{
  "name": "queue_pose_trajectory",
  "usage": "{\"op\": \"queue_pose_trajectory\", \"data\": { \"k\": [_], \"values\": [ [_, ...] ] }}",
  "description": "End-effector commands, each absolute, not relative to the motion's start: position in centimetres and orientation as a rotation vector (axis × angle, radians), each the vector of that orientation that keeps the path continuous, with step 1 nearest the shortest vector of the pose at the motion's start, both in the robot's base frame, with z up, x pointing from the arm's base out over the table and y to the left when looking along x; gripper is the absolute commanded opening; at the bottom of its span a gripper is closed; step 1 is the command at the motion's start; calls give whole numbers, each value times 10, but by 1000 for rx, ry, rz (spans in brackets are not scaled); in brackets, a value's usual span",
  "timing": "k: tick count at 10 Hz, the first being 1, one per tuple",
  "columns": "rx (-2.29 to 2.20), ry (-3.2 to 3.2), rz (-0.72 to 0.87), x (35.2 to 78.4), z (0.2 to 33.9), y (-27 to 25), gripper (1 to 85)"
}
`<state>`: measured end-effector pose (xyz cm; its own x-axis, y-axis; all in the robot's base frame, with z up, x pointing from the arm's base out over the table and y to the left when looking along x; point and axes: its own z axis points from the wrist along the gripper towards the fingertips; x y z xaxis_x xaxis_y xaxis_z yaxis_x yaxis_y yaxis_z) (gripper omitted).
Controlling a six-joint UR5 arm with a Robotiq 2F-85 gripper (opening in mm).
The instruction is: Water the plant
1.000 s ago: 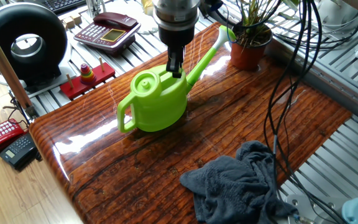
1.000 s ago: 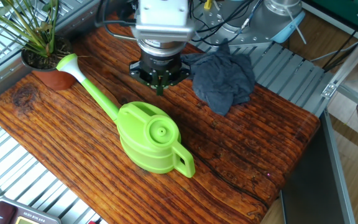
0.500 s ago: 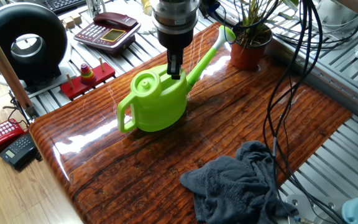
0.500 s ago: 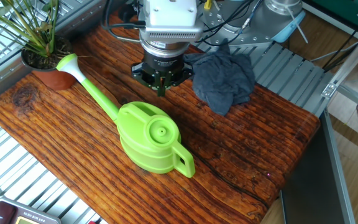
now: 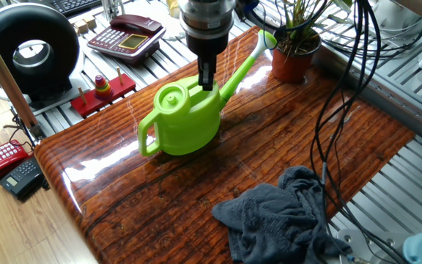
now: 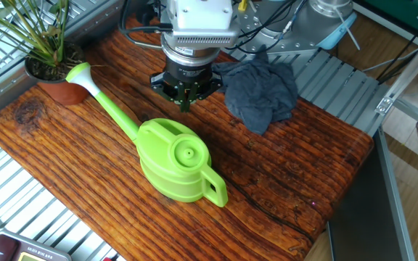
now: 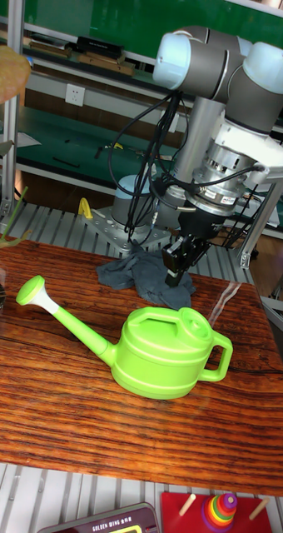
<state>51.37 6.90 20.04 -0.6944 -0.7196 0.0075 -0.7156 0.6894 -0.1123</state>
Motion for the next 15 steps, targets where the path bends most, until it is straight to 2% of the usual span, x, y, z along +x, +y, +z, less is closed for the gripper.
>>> {"op": "queue_pose_trajectory", "data": {
  "k": [1, 7, 9, 13, 15],
  "values": [
    [-1197, 2849, -155, 516, 202, 68, 137],
    [-1274, 2817, -151, 515, 203, 70, 123],
    [-1447, 2786, -350, 516, 208, 35, 117],
    [-1542, 2631, -263, 534, 206, 60, 113],
    [-1565, 2616, -273, 535, 207, 59, 113]
  ]
}}
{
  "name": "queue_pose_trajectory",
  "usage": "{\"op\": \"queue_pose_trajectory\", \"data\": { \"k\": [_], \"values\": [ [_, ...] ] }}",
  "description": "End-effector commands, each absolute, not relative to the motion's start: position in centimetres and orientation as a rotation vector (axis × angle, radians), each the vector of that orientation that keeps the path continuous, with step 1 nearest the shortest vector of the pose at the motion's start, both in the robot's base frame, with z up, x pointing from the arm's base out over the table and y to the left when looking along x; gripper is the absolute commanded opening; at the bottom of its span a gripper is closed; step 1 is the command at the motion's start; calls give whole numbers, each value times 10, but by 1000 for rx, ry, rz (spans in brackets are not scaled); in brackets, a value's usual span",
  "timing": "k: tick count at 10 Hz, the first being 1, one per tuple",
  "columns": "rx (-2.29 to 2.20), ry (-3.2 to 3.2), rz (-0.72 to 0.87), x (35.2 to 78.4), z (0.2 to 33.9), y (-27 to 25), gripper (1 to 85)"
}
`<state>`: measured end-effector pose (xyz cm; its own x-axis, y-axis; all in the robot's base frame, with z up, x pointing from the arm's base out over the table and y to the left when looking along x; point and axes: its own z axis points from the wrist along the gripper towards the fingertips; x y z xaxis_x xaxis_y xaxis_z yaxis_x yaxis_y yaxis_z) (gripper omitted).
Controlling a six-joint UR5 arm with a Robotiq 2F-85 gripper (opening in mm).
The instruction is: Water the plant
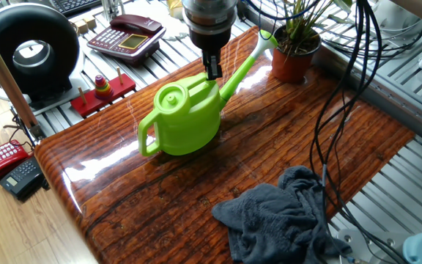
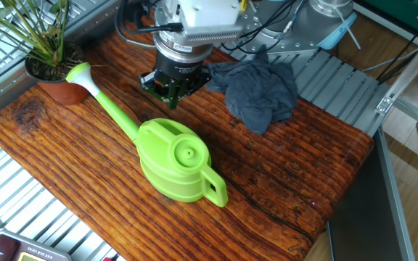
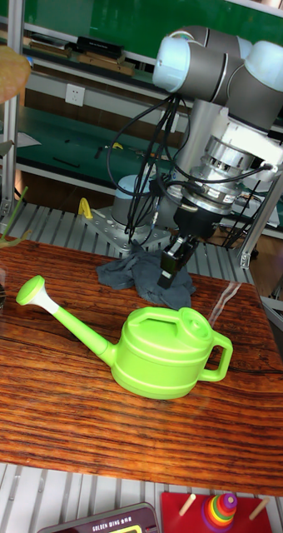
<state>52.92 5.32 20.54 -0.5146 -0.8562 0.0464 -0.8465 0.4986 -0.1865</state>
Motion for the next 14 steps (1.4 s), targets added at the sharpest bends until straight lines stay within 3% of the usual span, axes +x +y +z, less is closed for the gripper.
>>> {"op": "queue_pose_trajectory", "data": {
  "k": [1, 5, 8, 14],
  "values": [
    [-1573, 2624, -263, 532, 206, 59, 120],
    [-1553, 2702, -189, 526, 215, 85, 200],
    [-1564, 2724, -230, 529, 228, 100, 200],
    [-1531, 2722, -301, 544, 220, 138, 207]
  ]
}}
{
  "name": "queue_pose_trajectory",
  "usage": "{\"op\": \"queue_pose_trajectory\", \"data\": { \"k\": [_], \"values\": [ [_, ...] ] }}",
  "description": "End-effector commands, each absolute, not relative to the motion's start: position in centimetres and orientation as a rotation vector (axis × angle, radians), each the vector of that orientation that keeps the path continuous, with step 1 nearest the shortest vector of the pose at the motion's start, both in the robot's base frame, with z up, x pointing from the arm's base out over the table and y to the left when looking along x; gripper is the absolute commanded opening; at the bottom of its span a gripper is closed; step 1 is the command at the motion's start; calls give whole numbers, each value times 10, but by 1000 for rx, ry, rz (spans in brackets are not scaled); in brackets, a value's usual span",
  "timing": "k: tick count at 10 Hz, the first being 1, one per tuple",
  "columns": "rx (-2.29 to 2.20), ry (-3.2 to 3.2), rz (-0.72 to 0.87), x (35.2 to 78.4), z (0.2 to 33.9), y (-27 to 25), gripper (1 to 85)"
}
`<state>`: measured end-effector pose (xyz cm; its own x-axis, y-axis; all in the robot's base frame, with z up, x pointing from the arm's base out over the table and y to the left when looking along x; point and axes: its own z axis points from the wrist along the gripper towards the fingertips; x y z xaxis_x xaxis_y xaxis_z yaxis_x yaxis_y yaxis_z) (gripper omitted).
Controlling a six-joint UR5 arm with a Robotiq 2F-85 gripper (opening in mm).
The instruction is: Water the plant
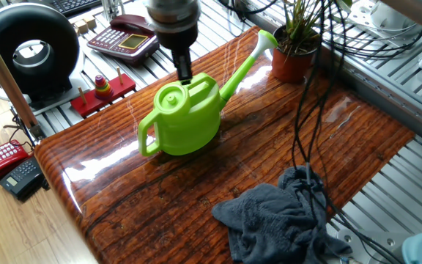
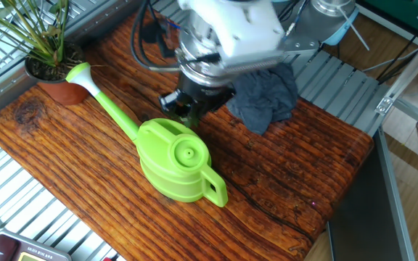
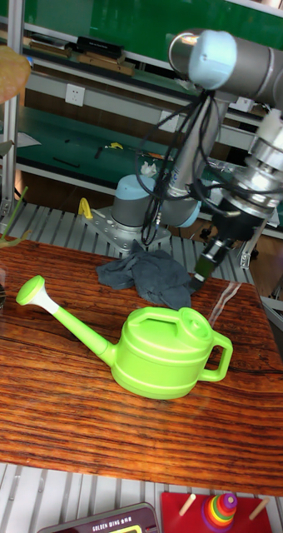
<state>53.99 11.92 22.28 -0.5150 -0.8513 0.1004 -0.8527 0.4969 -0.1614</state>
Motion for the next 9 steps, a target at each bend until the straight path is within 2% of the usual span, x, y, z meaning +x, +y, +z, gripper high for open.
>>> {"op": "queue_pose_trajectory", "data": {
  "k": [1, 4, 9],
  "values": [
    [1557, -2726, 308, 547, 218, 141, 213],
    [1659, -2706, 249, 550, 208, 160, 297],
    [1804, -2617, 215, 551, 201, 173, 347]
  ]
}}
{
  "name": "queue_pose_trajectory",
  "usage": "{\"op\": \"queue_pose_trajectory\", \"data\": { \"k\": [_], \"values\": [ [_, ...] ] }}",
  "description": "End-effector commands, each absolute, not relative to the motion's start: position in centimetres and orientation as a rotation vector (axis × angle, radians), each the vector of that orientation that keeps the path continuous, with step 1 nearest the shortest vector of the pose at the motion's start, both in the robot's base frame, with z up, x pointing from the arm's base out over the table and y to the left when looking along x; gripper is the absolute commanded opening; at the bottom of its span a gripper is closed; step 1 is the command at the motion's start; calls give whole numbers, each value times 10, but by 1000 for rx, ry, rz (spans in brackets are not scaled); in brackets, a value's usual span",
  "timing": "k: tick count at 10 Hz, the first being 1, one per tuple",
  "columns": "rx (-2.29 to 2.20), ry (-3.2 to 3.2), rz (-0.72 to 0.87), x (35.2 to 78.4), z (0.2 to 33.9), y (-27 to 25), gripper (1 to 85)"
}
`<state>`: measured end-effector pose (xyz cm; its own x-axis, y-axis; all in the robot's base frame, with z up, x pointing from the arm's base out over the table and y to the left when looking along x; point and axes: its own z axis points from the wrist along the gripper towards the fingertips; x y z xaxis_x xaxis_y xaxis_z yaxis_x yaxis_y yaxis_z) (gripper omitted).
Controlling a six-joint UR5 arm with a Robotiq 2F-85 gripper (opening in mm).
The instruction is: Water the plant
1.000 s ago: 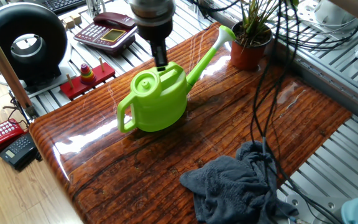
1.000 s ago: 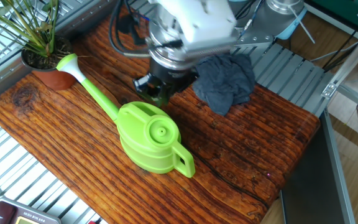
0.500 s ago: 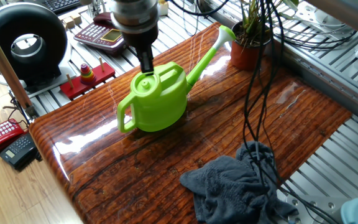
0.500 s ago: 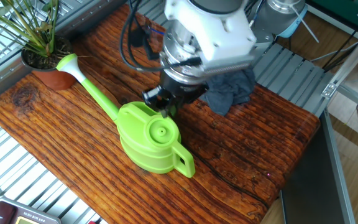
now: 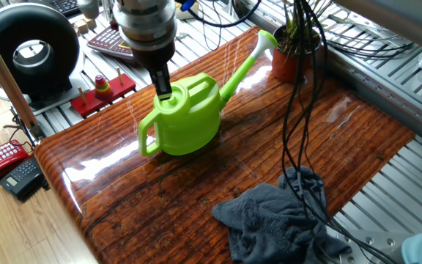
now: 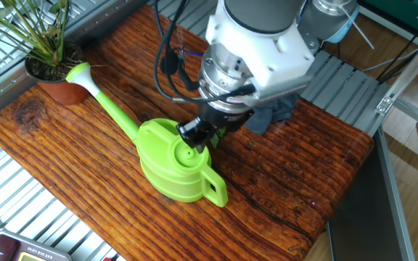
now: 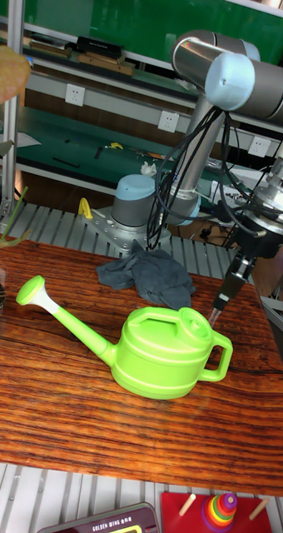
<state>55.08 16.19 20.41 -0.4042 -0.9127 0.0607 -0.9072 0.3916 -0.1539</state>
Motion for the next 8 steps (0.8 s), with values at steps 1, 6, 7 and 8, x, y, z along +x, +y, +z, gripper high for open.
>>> {"op": "queue_pose_trajectory", "data": {
  "k": [1, 6, 7, 8],
  "values": [
    [-1768, 2537, -199, 551, 199, 175, 370],
    [-1857, 2561, -103, 534, 185, 185, 423],
    [-1866, 2573, -134, 533, 183, 183, 423],
    [-1866, 2573, -134, 533, 180, 185, 423]
  ]
}}
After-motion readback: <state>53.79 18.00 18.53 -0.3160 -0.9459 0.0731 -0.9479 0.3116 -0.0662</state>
